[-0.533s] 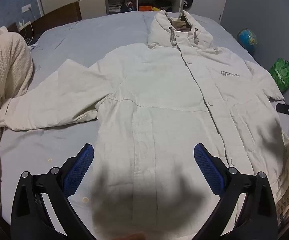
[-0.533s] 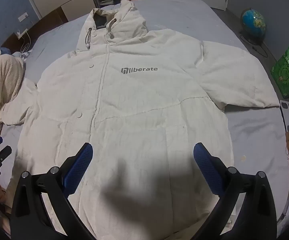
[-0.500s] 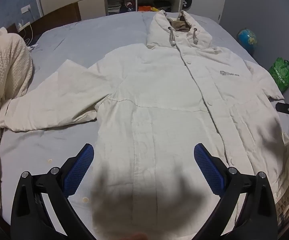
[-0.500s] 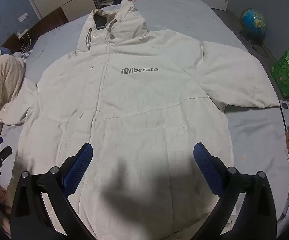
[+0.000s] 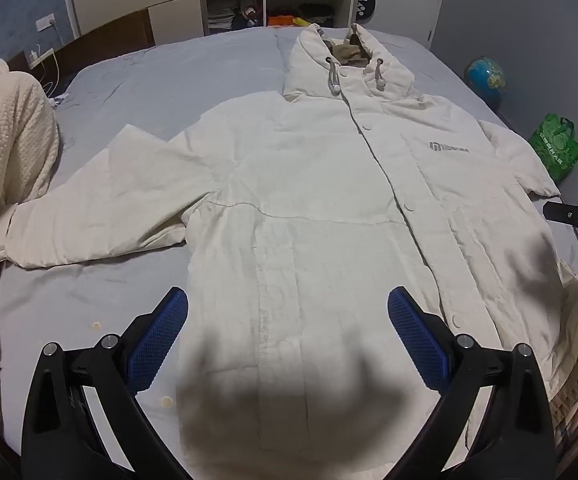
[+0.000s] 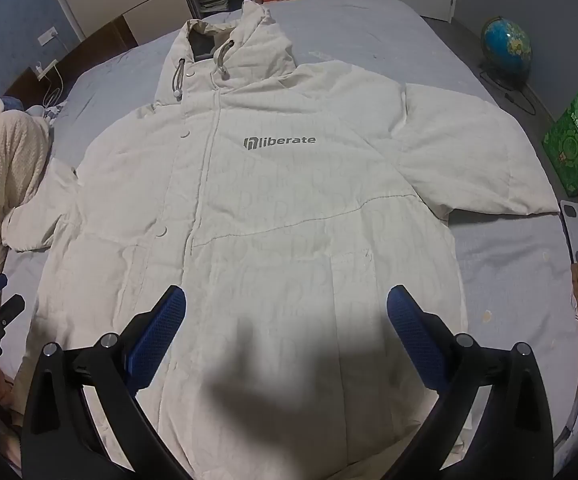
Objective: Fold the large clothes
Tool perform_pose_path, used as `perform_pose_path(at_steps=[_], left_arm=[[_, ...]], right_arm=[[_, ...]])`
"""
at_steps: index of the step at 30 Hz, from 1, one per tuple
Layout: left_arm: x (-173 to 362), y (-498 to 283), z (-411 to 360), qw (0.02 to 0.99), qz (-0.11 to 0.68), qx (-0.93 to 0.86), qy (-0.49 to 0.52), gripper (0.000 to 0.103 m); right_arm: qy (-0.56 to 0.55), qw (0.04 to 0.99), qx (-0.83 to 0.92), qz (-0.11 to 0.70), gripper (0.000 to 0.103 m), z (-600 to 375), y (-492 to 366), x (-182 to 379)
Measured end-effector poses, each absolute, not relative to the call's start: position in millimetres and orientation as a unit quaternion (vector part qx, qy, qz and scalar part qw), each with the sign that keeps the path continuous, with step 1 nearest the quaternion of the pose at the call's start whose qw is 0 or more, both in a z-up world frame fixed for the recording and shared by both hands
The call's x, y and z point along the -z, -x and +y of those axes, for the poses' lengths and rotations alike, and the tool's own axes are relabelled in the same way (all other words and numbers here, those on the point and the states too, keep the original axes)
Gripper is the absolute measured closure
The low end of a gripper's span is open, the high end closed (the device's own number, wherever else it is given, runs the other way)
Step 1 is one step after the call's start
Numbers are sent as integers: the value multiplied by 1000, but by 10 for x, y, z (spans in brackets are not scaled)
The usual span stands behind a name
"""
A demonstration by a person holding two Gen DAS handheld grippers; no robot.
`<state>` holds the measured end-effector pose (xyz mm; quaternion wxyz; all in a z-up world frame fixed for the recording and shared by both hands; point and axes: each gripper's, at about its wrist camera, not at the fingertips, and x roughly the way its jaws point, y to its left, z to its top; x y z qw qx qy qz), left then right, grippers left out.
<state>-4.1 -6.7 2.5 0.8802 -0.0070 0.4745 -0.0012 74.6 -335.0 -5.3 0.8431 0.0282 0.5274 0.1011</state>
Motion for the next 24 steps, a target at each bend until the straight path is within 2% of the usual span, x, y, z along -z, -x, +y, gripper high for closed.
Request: perform_pose_path(at_steps=[24], left_arm=[[-17,38,-46,878,478,8,16,7]], right_arm=[[-31,837,-104,537,6,-3326,-736,62]])
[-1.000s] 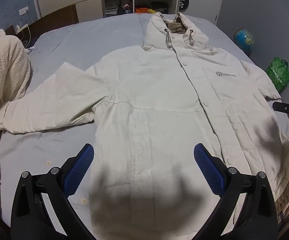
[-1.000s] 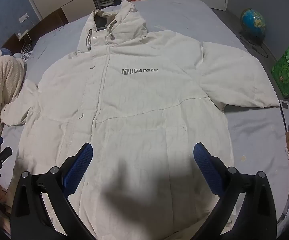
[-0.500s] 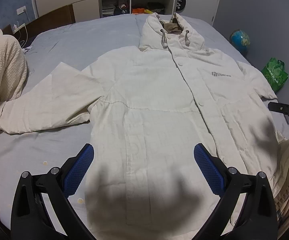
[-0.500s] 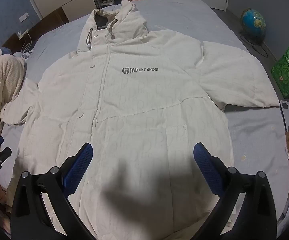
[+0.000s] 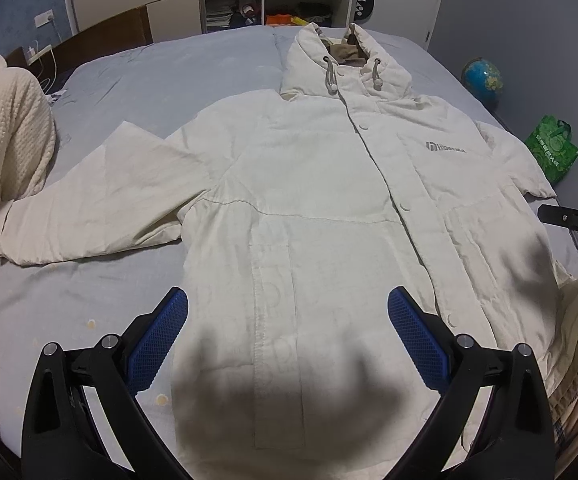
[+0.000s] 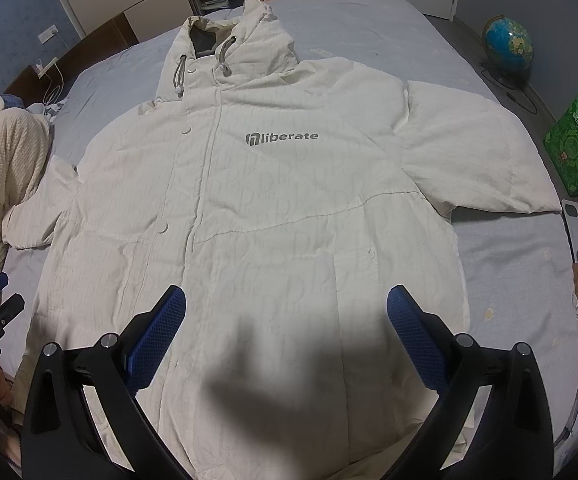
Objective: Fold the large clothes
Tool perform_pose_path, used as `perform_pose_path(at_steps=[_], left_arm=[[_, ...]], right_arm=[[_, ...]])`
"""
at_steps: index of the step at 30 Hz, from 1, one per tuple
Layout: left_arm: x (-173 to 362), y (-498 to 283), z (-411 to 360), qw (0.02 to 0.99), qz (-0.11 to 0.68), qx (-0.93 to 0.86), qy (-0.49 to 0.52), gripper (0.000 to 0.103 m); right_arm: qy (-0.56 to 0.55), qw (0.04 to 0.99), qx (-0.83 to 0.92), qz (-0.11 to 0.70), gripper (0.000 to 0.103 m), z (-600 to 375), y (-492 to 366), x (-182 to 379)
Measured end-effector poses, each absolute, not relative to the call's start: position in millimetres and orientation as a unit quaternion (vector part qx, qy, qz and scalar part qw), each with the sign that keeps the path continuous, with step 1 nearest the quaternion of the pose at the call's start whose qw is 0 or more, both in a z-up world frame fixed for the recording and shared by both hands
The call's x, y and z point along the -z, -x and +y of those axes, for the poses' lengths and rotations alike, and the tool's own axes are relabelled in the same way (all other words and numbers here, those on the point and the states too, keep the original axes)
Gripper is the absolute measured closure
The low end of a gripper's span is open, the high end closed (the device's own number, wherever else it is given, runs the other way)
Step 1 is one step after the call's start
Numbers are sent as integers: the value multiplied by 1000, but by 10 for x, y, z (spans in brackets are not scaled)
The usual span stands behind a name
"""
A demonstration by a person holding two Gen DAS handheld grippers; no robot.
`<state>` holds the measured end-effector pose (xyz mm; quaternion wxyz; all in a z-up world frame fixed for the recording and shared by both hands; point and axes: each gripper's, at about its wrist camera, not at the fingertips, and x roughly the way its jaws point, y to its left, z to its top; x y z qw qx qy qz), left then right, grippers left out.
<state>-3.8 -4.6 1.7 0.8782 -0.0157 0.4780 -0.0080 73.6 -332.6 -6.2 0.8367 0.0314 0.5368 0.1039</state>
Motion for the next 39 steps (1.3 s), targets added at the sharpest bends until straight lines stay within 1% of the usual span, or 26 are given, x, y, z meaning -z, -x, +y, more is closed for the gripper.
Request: perform_pose_path(at_steps=[39], left_arm=[[14,51,-81,877,480,10,12,7]], right_arm=[[-32,835,-106,539,6,-3308,-723,86]])
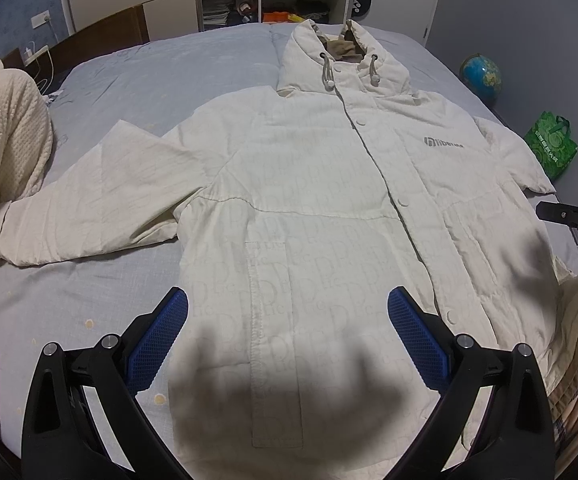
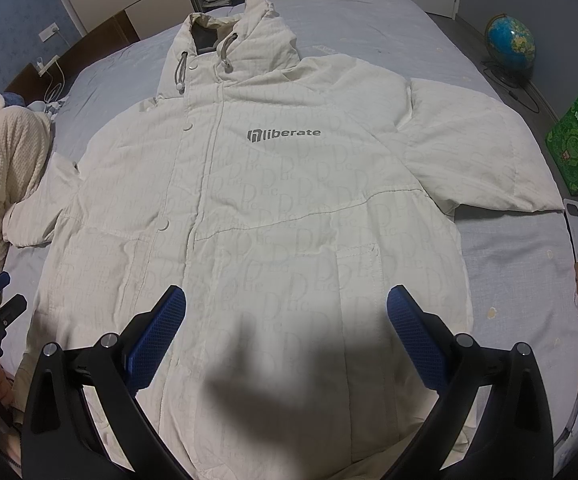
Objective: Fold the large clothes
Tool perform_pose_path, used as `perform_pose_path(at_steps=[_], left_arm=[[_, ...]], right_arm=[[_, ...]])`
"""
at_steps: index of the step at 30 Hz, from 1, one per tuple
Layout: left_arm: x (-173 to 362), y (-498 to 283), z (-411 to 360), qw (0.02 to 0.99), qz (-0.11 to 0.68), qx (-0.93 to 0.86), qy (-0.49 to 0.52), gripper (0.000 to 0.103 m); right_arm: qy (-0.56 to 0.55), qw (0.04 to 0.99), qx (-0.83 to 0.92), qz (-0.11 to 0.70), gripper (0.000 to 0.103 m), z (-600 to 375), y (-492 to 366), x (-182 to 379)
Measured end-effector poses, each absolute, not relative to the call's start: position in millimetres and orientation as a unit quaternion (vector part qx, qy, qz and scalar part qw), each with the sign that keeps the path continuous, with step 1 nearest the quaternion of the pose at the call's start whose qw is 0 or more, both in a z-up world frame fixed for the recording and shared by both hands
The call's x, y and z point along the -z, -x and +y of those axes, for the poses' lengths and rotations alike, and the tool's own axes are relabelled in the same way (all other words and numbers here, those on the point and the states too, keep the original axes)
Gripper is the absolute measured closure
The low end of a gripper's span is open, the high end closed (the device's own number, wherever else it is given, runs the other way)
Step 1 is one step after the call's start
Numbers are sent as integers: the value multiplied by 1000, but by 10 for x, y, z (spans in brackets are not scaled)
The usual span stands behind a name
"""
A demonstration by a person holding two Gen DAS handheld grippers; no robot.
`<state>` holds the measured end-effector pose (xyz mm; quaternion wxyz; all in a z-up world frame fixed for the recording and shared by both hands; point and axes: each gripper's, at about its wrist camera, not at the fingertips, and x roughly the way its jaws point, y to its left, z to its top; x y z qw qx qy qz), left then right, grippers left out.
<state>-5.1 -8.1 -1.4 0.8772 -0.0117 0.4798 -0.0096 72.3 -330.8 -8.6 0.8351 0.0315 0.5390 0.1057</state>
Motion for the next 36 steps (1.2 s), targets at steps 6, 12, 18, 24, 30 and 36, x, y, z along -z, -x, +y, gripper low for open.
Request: perform_pose_path(at_steps=[6,12,18,24,30,36], left_arm=[[5,52,-106,877,480,12,12,7],[-4,52,-112,877,480,12,12,7],[-4,50,-111,876,482,13,10,7],[-13,52,-119,875,483,14,9,7],[-75,22,-94,875,484,18,18,7],[-315,-194,-35,874,484,14,32,7]], right_arm=[[-28,838,-111,533,6,-3304,-708,61],[-32,839,-114,532,6,-3310,-715,42],[-32,839,-118,530,6,-3311,-718,27],[-29,840,-120,528,6,-3312,-716,5],[-41,850,-120,511,6,-3404,-720,-86],[-126,877,-118,448,6,-3864,-759,-347]])
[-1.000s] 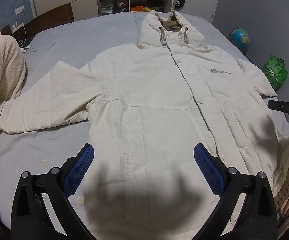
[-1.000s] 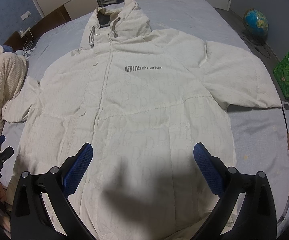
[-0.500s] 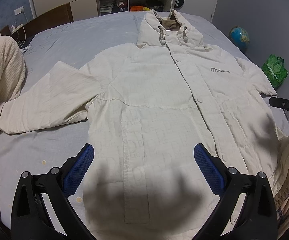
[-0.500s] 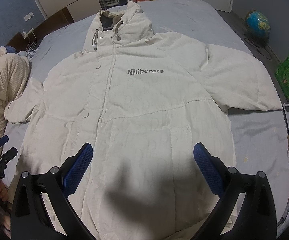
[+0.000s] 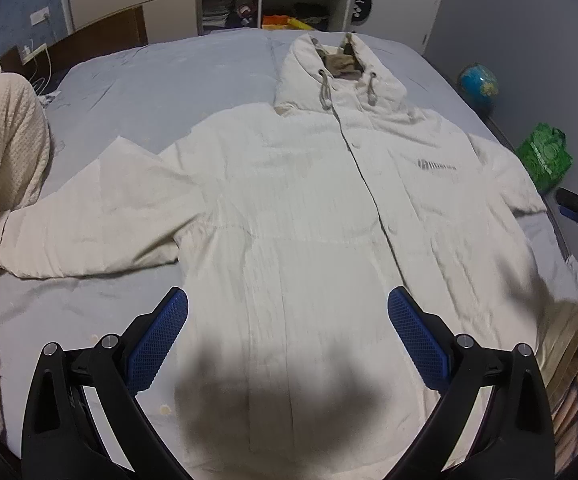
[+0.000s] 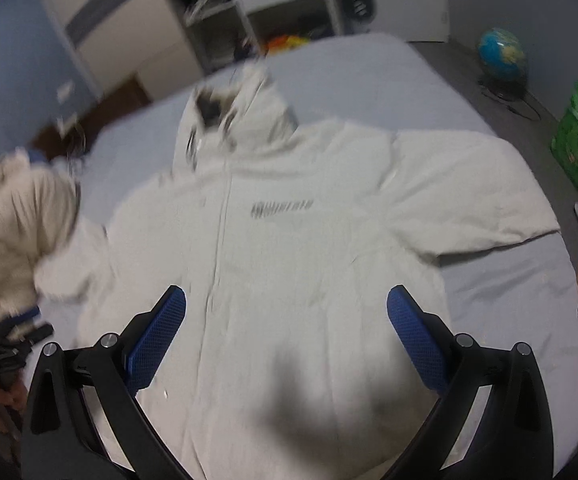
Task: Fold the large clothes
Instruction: 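Grasp the jacket sleeve edge with the right tool and lift it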
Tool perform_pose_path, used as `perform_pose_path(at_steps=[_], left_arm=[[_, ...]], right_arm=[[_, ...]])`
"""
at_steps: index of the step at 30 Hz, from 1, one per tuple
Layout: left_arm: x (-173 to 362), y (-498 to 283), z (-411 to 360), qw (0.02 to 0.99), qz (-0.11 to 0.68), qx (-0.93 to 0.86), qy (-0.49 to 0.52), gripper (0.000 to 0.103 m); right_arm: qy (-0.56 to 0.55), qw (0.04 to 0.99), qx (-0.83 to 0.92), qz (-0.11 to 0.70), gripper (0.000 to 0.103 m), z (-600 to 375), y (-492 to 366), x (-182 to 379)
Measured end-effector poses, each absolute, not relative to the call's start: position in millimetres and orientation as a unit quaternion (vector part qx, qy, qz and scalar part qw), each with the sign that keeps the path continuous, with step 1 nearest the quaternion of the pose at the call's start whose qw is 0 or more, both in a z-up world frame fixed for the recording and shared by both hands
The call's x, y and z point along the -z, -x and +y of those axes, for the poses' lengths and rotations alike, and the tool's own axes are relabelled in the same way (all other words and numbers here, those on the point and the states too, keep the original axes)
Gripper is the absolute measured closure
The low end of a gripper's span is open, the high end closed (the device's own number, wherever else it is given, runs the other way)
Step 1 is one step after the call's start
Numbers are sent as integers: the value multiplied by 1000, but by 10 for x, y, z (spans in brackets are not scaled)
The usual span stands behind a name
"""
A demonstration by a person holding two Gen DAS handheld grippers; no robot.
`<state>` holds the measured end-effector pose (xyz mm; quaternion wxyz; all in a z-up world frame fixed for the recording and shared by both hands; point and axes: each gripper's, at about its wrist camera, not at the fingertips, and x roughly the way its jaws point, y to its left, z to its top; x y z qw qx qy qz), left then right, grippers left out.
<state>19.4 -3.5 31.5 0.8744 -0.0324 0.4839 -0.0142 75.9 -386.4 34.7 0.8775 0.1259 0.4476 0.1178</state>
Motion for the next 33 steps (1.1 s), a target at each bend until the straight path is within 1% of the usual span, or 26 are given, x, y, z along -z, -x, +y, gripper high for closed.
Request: perform_pose_path(at_steps=[5,9,16,21,23,28,32,33], left_arm=[[-546,-491,-26,882,467,9,56,7],[-625,-746,-108,890,451,8,64,7],[-401,-1073,-235,898,432,-4,80,7],[-251,-1221,-350,896,441,-9,43,7],[-255,-1261,-374,897,440,-7,35,7],[-237,-1369,-430,896,444,6,28,7],[-194,-1449,-506,895,446,17,12,7],[-183,-1469,-523,895,447,20,8,7]], right_arm=[[-223,883,-51,409,6,-4597,-881,-351],[-302,860,11,411,6,-5218,-996,-116],[-390,826,84,398,7,-5973,-1115,352],[-417,811,101,398,8,-6273,-1248,674],[-426,809,100,392,11,-6390,-1254,746],[-462,791,98,390,28,-6603,-1367,1028],[-465,792,94,384,31,-6678,-1495,1112],[-467,793,93,380,33,-6701,-1536,1131]])
